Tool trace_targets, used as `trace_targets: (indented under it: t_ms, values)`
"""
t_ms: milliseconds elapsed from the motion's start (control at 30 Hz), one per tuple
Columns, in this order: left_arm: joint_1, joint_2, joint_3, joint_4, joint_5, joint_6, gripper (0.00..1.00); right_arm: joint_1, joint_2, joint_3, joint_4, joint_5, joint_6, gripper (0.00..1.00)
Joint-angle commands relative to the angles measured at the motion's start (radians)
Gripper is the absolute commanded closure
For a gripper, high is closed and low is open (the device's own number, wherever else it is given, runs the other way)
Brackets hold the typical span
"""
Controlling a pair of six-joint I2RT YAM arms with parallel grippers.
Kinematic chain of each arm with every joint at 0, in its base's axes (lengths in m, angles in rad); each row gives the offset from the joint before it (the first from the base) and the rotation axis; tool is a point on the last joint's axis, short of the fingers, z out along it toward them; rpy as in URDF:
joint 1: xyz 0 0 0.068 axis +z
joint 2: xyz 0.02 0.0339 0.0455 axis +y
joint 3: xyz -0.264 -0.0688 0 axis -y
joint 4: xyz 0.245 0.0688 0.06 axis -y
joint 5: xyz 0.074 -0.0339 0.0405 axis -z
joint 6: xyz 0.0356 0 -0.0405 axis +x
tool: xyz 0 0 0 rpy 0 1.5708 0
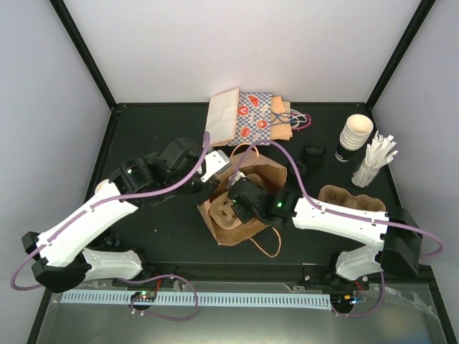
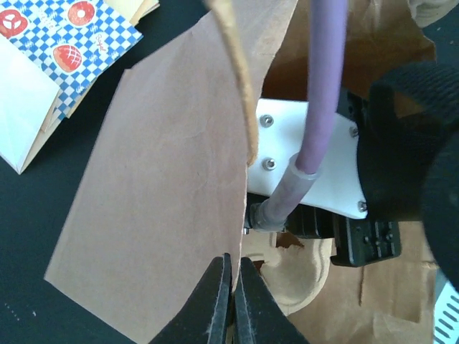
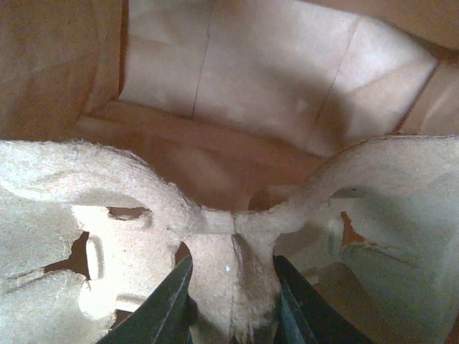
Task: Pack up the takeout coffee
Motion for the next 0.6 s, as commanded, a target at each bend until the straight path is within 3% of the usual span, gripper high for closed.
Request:
trace_targets:
  t_ms: [0,567]
  values:
    - [-0.007,-0.057,0.025,0.091,0.055,0.009,0.98,-0.005,-0.007,-0.027,0.059,0.02,0.001,0.73]
    - [-0.007,-0.134,-0.007,0.194,0.235,-0.03,0.98,-0.016,-0.03,-0.089,0.135,-0.039,-0.033,0.74]
